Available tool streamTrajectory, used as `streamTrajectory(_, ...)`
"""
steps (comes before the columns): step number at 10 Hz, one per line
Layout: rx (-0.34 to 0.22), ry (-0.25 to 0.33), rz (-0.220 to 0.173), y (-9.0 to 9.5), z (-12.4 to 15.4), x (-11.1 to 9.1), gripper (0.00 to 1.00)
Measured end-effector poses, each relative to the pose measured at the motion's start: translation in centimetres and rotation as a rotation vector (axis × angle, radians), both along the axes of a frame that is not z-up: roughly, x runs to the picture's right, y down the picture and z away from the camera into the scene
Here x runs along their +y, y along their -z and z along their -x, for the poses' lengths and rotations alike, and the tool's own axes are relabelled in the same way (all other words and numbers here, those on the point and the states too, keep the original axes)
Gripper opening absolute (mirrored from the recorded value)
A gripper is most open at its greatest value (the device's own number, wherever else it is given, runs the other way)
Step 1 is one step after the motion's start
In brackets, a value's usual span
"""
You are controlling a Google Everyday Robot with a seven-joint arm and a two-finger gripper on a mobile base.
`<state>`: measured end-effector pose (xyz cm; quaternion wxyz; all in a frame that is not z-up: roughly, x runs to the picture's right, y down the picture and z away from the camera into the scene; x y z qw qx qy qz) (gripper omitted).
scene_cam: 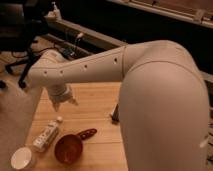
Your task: Place the bottle in the ceramic bowl
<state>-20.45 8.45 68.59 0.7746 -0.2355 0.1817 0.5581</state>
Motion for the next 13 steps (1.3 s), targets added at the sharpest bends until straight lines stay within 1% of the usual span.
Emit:
streamTrajectory(1,-0.003,0.0,0.01,0.2,1.8,0.7,0.65)
streamTrajectory(3,-0.003,-0.025,0.024,-0.5,5.2,2.2,0.65)
streamTrajectory(4,-0.006,-0.037,0.022,-1.2,6.7,2.8,0.65)
streamTrajectory(6,0.016,-0.065,0.007,-3.3,8.5,4.1,0.65)
streamTrajectory(8,0.069,-0.104,-0.007,-5.5,8.9,5.7,0.65)
streamTrajectory(9,0.091,-0.136,-0.011,-5.6,8.9,5.6,0.65)
streamTrajectory(10,0.101,-0.148,-0.01,-5.7,8.9,5.7,0.65)
streamTrajectory(11,0.108,-0.157,-0.01,-5.7,8.7,5.6,0.65)
streamTrajectory(13,0.107,-0.154,-0.009,-5.7,8.8,5.8,0.65)
